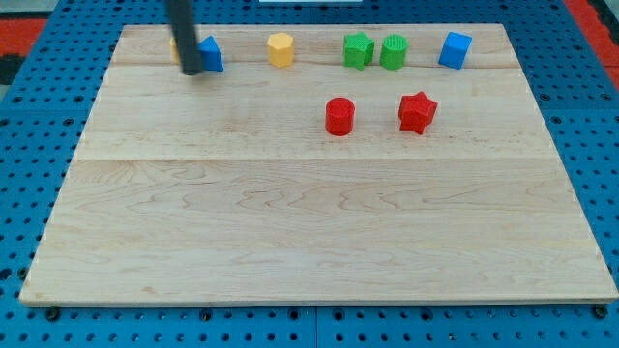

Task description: Push the blue triangle to the left of the yellow hexagon

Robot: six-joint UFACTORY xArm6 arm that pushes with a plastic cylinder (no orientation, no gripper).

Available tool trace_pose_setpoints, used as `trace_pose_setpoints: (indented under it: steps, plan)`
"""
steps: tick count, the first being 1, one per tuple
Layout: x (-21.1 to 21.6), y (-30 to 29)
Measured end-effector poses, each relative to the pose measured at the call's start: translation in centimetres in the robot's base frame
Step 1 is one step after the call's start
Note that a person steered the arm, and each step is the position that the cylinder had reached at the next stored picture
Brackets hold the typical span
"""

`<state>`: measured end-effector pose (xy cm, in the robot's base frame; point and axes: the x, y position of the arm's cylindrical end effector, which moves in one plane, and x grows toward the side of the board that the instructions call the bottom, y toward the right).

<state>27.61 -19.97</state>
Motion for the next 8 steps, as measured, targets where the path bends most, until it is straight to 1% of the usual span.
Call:
trace_pose_setpoints:
  steps: [1,3,4,5,7,8]
  plan:
    - [-1.3,-2.2]
    - [-1.2,4.7]
    - [-1.2,4.7]
    - [-0.2,3.2]
    - [-0.1,6.3]
    - [-0.6,6.5]
